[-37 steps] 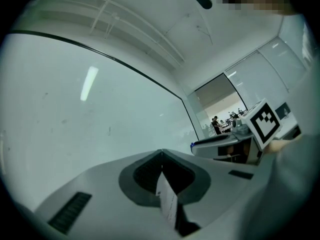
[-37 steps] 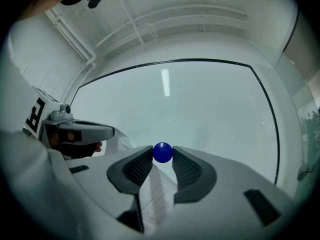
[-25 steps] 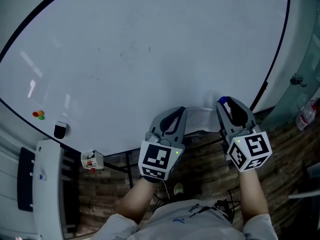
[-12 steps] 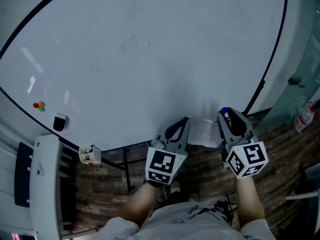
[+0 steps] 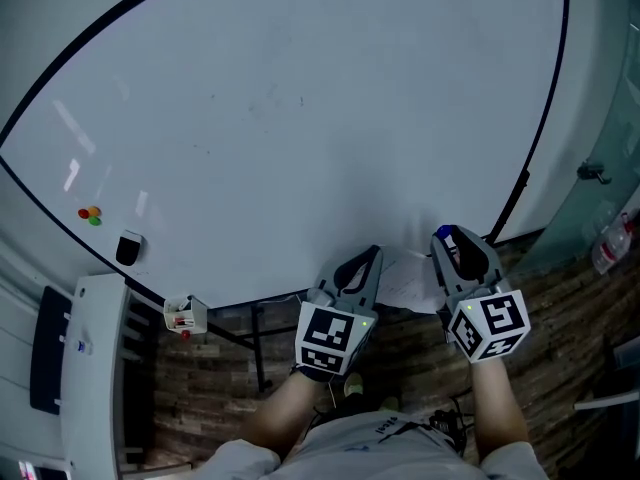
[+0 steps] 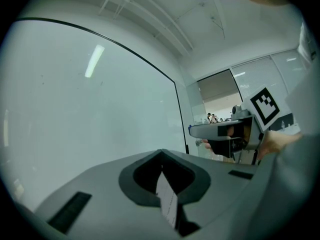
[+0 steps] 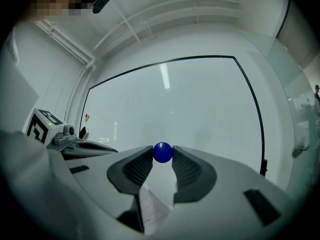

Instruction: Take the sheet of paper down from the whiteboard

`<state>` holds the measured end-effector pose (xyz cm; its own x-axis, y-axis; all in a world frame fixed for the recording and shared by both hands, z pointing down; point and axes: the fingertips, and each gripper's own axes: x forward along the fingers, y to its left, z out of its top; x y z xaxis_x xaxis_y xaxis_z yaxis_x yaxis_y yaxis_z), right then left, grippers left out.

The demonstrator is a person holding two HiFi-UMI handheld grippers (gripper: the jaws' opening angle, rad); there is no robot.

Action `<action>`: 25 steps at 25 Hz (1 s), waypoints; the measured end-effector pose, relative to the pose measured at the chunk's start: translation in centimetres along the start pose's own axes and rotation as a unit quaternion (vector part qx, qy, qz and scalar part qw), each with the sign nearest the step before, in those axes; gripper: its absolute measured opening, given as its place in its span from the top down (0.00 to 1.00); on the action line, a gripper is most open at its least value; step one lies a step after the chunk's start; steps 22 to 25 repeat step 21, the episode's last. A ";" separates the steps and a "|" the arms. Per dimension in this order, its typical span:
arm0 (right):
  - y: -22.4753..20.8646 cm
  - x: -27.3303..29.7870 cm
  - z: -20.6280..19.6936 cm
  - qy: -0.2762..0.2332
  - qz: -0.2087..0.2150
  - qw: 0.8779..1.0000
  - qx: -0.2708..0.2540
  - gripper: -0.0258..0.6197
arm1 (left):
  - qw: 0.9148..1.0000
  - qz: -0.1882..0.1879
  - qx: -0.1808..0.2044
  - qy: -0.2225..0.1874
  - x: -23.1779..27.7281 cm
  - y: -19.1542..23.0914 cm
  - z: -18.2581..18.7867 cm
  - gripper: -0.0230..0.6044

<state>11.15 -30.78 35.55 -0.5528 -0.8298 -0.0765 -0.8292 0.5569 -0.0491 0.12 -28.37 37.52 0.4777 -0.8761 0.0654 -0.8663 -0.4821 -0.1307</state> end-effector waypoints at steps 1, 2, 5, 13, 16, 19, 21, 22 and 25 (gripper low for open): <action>0.0 0.0 0.0 0.000 0.000 1.000 0.000 0.76 | 1.000 0.001 0.000 0.000 0.0 0.0 0.0 0.94; 0.0 0.0 0.1 0.000 0.000 1.000 0.000 0.76 | 1.000 0.001 0.000 0.000 0.0 -0.1 0.1 0.94; -0.2 -0.1 0.2 -0.001 -0.001 1.000 0.001 0.76 | 1.000 0.001 0.002 0.001 0.2 -0.2 0.1 0.94; -0.4 -0.1 0.3 -0.001 -0.002 1.000 0.000 0.76 | 1.000 0.000 0.004 0.001 0.4 -0.3 0.2 0.94; -0.3 0.1 0.1 -0.001 -0.001 1.000 0.000 0.76 | 1.000 0.001 0.002 0.001 0.4 -0.2 0.2 0.94; -0.2 0.2 -0.1 0.002 -0.001 1.000 0.000 0.76 | 1.000 0.001 0.002 0.002 0.4 -0.1 0.1 0.94; -0.1 0.2 -0.2 0.004 -0.001 1.000 0.000 0.76 | 1.000 0.001 0.003 0.002 0.4 0.0 0.0 0.94; -0.1 0.2 -0.2 0.004 -0.001 1.000 0.000 0.76 | 1.000 0.001 0.003 0.002 0.4 0.0 0.0 0.94; -0.1 0.2 -0.2 0.004 -0.001 1.000 0.000 0.76 | 1.000 0.001 0.003 0.002 0.4 0.0 0.0 0.94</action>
